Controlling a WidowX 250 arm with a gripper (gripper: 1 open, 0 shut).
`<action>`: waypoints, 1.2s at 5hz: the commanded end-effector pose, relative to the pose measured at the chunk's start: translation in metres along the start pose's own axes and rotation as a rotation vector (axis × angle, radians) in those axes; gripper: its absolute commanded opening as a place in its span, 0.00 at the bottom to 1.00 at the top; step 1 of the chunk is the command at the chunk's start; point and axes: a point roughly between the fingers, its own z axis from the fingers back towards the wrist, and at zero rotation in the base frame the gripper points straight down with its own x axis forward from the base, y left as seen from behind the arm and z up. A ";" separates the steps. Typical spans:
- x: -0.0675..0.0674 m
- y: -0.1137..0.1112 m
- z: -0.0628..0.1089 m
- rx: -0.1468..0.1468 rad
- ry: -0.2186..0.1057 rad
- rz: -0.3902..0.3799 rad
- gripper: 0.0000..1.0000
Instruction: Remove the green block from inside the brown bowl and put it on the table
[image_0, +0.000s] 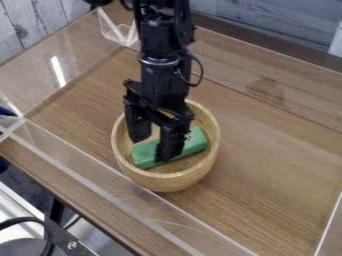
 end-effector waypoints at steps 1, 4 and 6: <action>0.014 0.001 0.004 0.013 -0.041 -0.062 1.00; 0.032 -0.010 0.015 0.023 -0.118 -0.188 0.00; 0.041 -0.011 0.009 0.031 -0.101 -0.161 1.00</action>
